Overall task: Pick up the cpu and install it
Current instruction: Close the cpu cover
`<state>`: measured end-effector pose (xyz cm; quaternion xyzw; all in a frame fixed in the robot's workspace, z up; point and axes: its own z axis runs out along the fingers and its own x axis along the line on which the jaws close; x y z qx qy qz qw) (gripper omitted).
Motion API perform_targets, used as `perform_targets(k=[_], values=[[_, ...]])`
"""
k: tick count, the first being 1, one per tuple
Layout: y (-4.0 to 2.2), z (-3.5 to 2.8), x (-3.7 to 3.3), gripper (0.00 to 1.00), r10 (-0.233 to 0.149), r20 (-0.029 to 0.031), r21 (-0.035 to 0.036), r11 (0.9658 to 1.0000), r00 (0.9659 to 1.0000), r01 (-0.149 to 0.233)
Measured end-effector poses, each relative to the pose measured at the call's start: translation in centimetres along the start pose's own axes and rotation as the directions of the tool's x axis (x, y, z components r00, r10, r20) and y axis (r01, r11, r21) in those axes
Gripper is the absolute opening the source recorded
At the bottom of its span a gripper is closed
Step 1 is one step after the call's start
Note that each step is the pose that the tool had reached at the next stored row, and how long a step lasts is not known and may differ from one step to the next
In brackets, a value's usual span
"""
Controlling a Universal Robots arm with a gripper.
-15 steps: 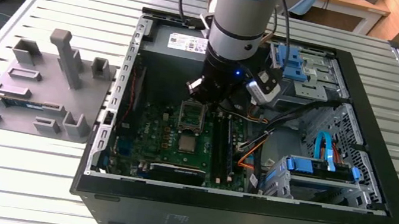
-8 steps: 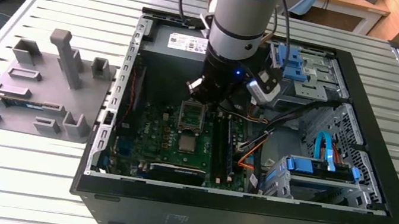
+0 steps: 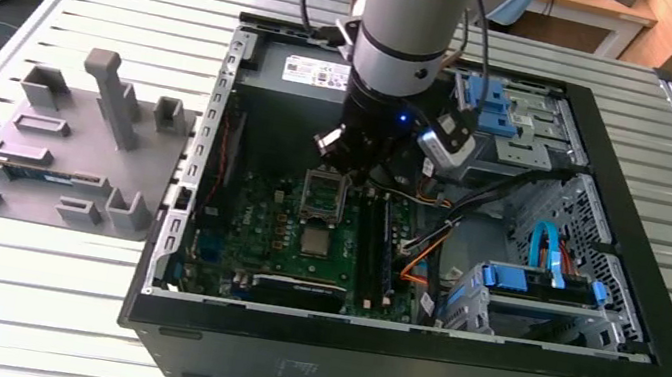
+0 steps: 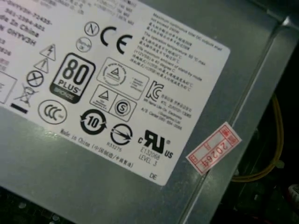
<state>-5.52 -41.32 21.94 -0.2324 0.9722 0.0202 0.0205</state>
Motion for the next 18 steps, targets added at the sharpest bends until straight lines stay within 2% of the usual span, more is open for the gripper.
perform_targets(k=[7,11,15,18], values=[[0.05,-0.02,0.11,0.11,-0.066,-0.0016,-0.0029,0.9978,0.9978,0.066],[0.04,-0.01,0.11,0.11,-0.070,-0.0016,-0.0031,0.9975,0.9975,0.070],[0.05,-0.45,0.10,0.11,-0.075,-0.0018,-0.0033,0.9972,0.9972,0.075],[0.06,-0.53,0.10,0.11,-0.081,-0.0018,-0.0037,0.9967,0.9967,0.081]])
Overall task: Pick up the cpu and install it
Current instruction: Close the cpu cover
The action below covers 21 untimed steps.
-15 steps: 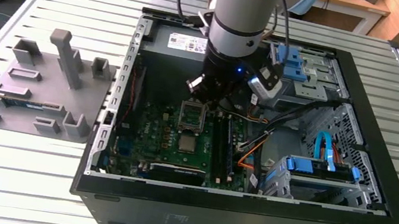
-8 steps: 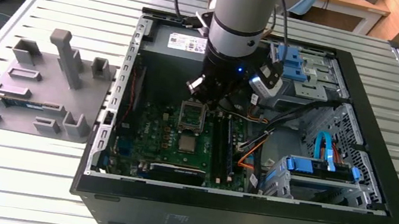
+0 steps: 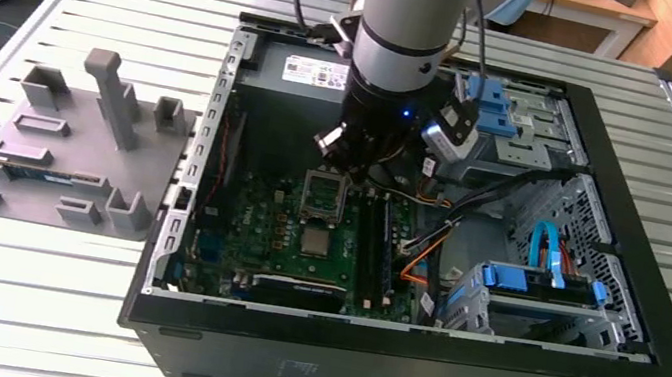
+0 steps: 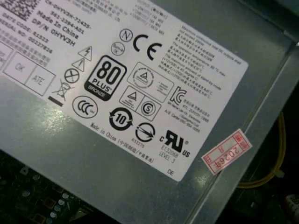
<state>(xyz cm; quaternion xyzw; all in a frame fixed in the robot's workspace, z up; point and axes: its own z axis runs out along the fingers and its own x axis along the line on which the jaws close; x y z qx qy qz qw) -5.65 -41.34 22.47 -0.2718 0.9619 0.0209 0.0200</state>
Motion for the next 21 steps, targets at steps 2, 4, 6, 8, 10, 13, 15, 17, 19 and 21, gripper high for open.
perform_targets(k=[2,4,6,8,10,13,15,17,19,21], values=[[0.02,-0.01,0.04,0.11,-0.008,-0.0008,0.0005,1.0000,1.0000,0.008],[0.03,-0.01,0.06,0.11,-0.020,-0.0021,0.0013,0.9998,0.9998,0.020],[0.04,-0.02,0.07,0.11,-0.032,-0.0027,0.0010,0.9995,0.9995,0.032],[0.04,-0.10,0.07,0.11,-0.042,-0.0031,0.0006,0.9991,0.9991,0.042],[0.03,-0.19,0.08,0.11,-0.050,-0.0031,0.0000,0.9987,0.9987,0.050],[0.01,-0.23,0.09,0.11,-0.062,-0.0031,-0.0006,0.9981,0.9981,0.062],[0.00,-0.25,0.10,0.11,-0.070,-0.0036,-0.0009,0.9976,0.9976,0.070],[0.00,-0.26,0.11,0.11,-0.079,-0.0038,-0.0013,0.9969,0.9969,0.079],[-0.02,-0.28,0.11,0.11,-0.089,-0.0040,-0.0019,0.9960,0.9960,0.089],[-0.02,-0.33,0.12,0.11,-0.100,-0.0043,-0.0024,0.9950,0.9950,0.100]])
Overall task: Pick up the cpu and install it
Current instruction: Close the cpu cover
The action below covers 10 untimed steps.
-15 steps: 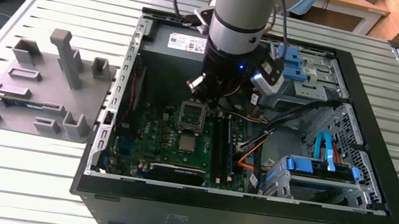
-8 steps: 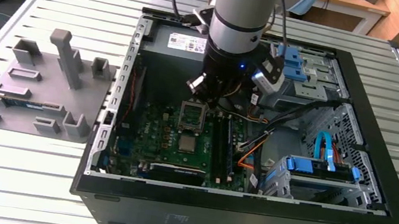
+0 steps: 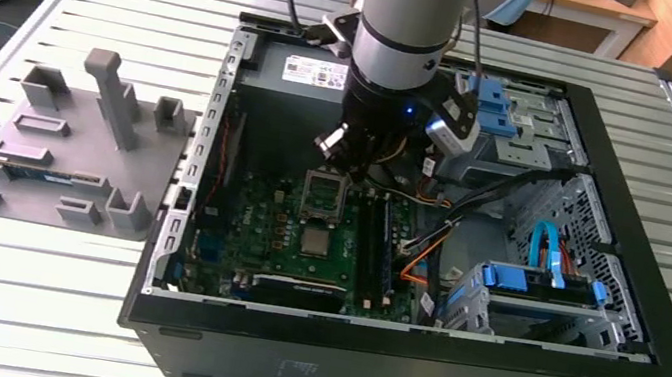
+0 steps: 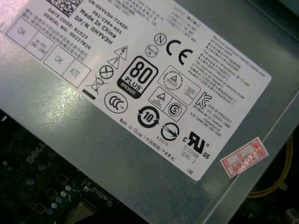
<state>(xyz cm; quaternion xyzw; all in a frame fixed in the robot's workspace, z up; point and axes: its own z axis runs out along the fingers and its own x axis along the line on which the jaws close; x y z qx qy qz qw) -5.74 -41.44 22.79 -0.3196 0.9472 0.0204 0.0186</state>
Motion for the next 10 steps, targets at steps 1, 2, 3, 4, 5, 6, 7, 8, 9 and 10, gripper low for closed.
perform_targets(k=[1,2,3,4,5,6,7,8,9,10], values=[[0.00,0.00,0.00,0.11,-0.002,0.0000,-0.0001,1.0000,1.0000,0.002],[0.00,0.00,0.00,0.11,-0.004,0.0000,-0.0002,1.0000,1.0000,0.004],[0.00,0.00,0.00,0.11,-0.005,-0.0001,-0.0003,1.0000,1.0000,0.005],[0.00,0.00,0.00,0.11,-0.005,0.0000,-0.0003,1.0000,1.0000,0.005],[0.00,0.00,0.00,0.11,-0.006,-0.0001,-0.0003,1.0000,1.0000,0.006],[0.00,-0.04,0.00,0.11,-0.006,-0.0003,-0.0002,1.0000,1.0000,0.006],[0.00,-0.12,0.00,0.11,-0.007,-0.0005,-0.0002,1.0000,1.0000,0.007],[-0.01,-0.18,0.00,0.11,-0.008,-0.0004,-0.0003,1.0000,1.0000,0.008],[-0.01,-0.21,0.00,0.11,-0.010,-0.0001,-0.0004,1.0000,1.0000,0.010],[-0.01,-0.23,0.01,0.11,-0.011,0.0001,-0.0005,0.9999,0.9999,0.011]])
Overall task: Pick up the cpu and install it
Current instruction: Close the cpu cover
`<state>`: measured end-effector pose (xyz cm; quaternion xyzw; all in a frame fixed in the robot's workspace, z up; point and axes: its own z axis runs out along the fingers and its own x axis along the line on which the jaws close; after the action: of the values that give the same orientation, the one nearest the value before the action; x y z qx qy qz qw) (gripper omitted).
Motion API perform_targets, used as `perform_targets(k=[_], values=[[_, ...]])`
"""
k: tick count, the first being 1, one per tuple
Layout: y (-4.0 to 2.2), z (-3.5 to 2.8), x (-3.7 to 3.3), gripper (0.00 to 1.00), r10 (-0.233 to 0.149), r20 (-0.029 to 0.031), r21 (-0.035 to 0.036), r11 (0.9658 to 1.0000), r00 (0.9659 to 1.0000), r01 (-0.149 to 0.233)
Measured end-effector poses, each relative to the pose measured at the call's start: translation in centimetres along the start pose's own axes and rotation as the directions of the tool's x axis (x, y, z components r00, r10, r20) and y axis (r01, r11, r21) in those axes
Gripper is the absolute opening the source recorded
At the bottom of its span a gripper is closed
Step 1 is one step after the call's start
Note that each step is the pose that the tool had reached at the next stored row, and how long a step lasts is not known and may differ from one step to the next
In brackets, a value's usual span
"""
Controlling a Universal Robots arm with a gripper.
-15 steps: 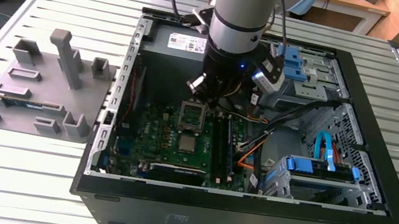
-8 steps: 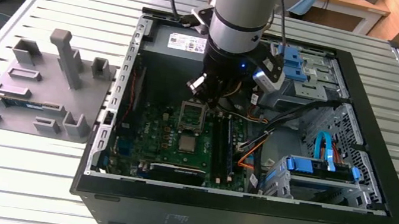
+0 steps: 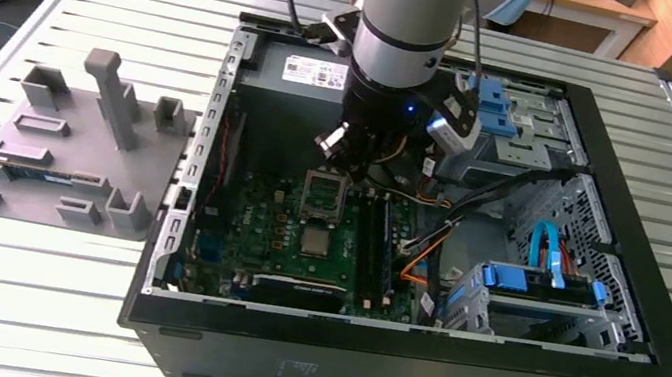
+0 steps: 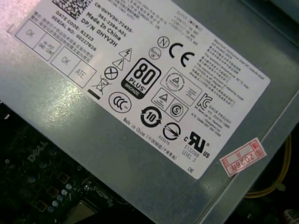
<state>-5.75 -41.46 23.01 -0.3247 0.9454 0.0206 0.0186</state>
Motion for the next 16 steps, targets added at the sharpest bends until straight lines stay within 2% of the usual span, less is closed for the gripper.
perform_targets(k=[16], values=[[0.17,-0.27,0.24,0.11,-0.039,0.0030,0.0014,0.9992,0.9992,0.039]])
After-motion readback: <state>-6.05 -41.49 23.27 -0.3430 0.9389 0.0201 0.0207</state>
